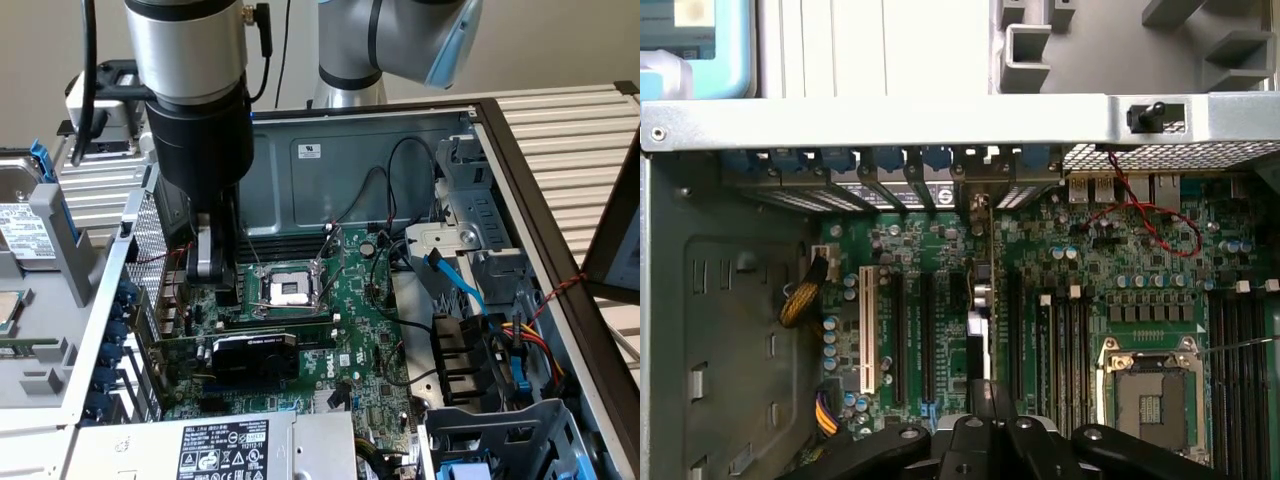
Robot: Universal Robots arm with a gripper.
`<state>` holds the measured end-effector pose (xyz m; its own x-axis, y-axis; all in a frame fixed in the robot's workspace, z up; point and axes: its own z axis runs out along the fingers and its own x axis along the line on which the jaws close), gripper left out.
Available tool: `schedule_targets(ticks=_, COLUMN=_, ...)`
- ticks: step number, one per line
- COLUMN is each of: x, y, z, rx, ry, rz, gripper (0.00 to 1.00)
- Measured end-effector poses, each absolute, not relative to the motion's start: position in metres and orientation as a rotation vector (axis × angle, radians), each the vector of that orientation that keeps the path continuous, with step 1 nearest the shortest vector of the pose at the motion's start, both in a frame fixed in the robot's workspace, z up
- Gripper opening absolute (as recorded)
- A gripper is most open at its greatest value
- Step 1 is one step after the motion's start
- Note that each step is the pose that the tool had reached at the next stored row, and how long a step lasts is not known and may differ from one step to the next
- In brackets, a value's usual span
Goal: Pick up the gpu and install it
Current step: 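Press down on the gpu until it lock into place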
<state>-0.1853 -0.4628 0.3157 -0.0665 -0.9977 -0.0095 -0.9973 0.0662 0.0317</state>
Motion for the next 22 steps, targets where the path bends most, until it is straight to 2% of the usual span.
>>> schedule_targets(ticks=22, x=-0.201, y=-0.459, z=0.286, rx=2.136, ry=-2.284, rz=-0.044, gripper=0.11)
